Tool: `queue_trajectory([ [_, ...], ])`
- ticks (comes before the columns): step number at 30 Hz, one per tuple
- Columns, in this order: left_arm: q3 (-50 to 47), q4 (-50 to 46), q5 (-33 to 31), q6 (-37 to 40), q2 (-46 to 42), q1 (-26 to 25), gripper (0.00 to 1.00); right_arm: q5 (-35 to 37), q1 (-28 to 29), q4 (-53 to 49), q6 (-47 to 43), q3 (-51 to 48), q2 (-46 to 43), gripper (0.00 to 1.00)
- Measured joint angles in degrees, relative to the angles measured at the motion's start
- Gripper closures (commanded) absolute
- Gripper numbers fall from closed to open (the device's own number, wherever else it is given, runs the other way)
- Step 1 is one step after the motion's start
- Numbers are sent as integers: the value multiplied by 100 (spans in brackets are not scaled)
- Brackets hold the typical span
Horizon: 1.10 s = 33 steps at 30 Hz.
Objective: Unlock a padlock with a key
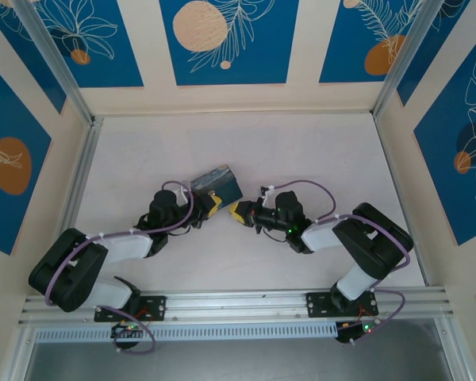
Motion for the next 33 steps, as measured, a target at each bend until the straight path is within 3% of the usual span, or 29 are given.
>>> queue_trajectory([
  [18, 0, 81, -11, -9, 4, -2, 100, 50, 39, -166, -44, 208, 15, 100],
  [33, -2, 433, -216, -345, 105, 33, 100, 175, 33, 1102, -70, 208, 658, 100],
])
